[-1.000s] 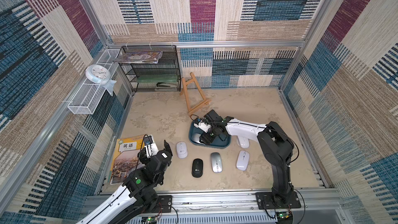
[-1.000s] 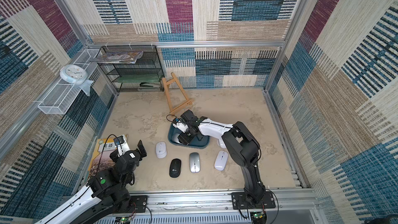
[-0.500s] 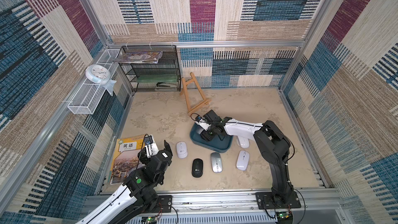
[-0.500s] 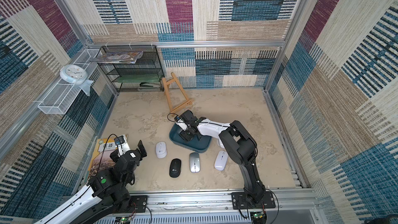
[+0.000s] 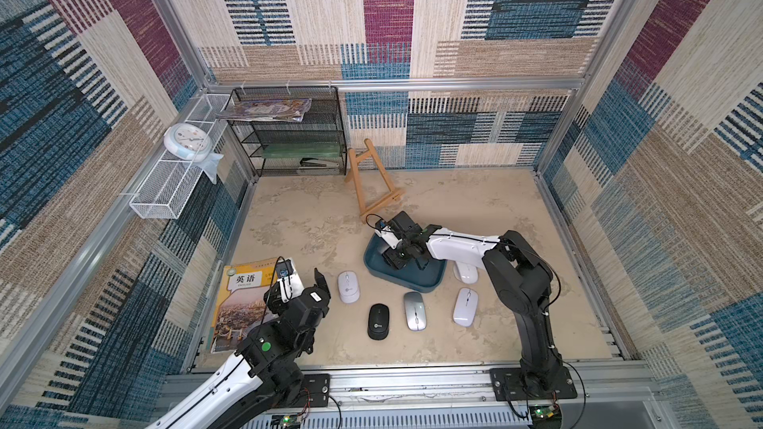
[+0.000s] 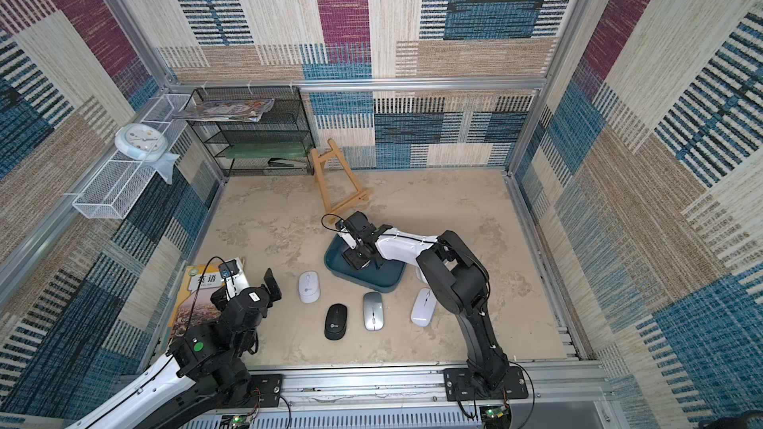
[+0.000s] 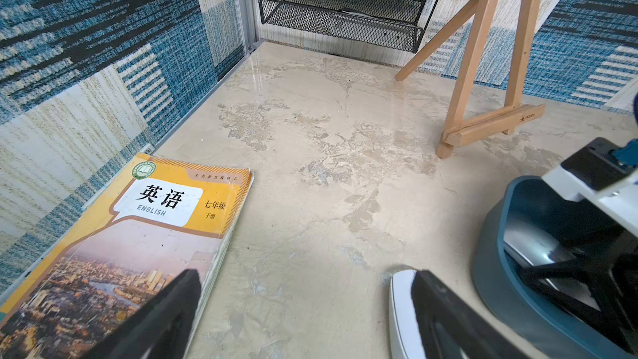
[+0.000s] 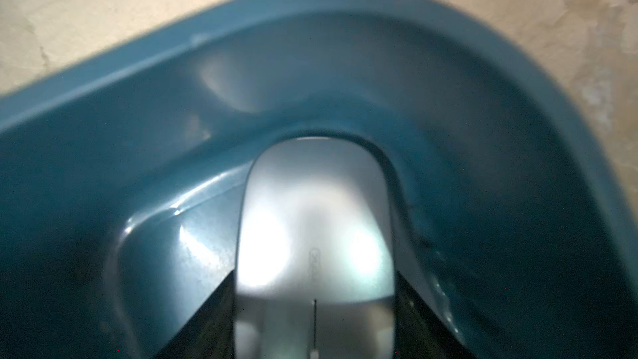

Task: Take out the mouse from the storage box
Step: Pick up the mouse from the storage box.

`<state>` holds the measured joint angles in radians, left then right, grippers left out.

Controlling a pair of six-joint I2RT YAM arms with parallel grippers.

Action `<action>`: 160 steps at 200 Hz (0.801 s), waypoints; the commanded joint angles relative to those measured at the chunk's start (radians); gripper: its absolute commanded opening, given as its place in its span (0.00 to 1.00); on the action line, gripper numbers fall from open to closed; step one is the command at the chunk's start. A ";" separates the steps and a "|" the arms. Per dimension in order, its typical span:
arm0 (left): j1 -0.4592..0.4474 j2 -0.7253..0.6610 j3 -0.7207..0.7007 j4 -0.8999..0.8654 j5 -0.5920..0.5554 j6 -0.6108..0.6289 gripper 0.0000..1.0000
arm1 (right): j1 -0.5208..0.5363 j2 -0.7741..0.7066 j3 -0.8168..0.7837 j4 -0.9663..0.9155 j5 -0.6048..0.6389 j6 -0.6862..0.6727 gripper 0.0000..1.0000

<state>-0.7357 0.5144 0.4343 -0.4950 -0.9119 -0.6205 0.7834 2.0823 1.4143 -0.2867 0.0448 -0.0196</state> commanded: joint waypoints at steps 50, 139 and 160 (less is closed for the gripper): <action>0.002 -0.005 0.004 0.018 -0.005 0.003 0.99 | 0.010 -0.043 0.005 -0.032 0.036 0.038 0.52; 0.002 -0.096 0.000 -0.028 -0.027 -0.010 0.99 | -0.005 -0.154 0.011 -0.082 0.048 0.089 0.50; 0.002 -0.102 0.000 -0.029 -0.025 -0.011 0.99 | -0.024 -0.188 0.018 -0.106 0.065 0.090 0.50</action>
<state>-0.7345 0.4179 0.4343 -0.5137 -0.9218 -0.6254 0.7769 1.9293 1.4189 -0.3611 0.0883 0.0570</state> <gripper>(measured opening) 0.991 0.613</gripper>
